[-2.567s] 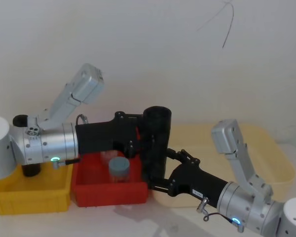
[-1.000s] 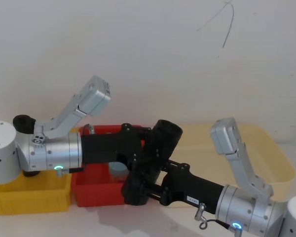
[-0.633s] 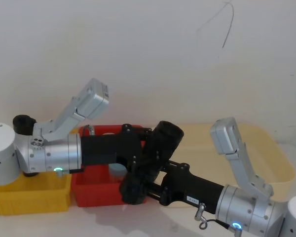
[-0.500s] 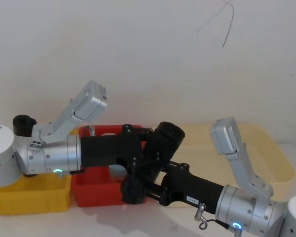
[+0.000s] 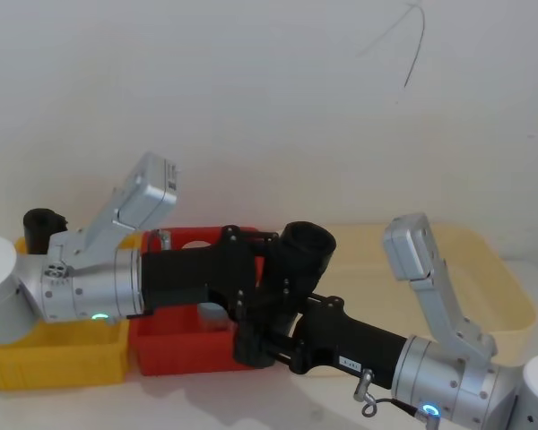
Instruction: Pick up the garbage bag with the one hand and transfer it to the other hand.
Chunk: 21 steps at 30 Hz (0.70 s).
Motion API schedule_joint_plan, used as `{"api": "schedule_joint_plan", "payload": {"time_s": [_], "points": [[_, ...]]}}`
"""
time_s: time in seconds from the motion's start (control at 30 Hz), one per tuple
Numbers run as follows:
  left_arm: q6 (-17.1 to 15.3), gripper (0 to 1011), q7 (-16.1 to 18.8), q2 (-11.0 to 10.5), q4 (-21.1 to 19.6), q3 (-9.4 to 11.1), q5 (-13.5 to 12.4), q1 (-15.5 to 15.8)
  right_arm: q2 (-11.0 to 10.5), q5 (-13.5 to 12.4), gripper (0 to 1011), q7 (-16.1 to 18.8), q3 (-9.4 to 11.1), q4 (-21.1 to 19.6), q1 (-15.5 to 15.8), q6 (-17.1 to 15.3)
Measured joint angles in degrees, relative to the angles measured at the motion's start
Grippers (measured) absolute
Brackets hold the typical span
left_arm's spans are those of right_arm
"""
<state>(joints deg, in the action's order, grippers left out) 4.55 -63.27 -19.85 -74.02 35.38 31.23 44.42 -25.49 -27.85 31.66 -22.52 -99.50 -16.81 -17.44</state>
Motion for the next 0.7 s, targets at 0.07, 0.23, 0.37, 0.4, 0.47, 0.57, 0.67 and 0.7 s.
{"api": "schedule_joint_plan", "payload": {"time_s": [0.07, 0.23, 0.37, 0.4, 0.47, 0.57, 0.67, 0.7], "points": [[0.24, 365, -0.09, -0.05, -0.03, 0.0, 0.12, -0.05, 0.0, -0.07, 583, 0.0, 0.0, 0.0, 0.0, 0.01], [0.79, 365, -0.34, -0.2, -0.13, 0.0, 0.46, -0.18, -0.01, -0.28, 583, -0.01, 0.01, -0.03, 0.02, 0.09], [1.03, 365, -0.46, -0.28, -0.17, 0.02, 0.62, -0.24, -0.03, -0.44, 614, -0.03, 0.04, -0.06, 0.04, 0.17], [1.11, 365, -0.5, -0.3, -0.19, 0.03, 0.68, -0.26, -0.03, -0.46, 665, -0.04, 0.05, -0.07, 0.05, 0.18], [1.19, 365, -0.55, -0.33, -0.2, 0.04, 0.71, -0.27, -0.03, -0.49, 712, -0.05, 0.05, -0.08, 0.05, 0.2], [1.32, 365, -0.6, -0.35, -0.21, 0.06, 0.79, -0.3, -0.03, -0.54, 786, -0.07, 0.06, -0.1, 0.07, 0.23], [1.4, 365, -0.64, -0.38, -0.22, 0.07, 0.85, -0.31, -0.03, -0.59, 873, -0.1, 0.06, -0.12, 0.08, 0.26], [1.45, 365, -0.66, -0.38, -0.23, 0.08, 0.88, -0.32, -0.03, -0.61, 907, -0.1, 0.07, -0.12, 0.09, 0.27]]}}
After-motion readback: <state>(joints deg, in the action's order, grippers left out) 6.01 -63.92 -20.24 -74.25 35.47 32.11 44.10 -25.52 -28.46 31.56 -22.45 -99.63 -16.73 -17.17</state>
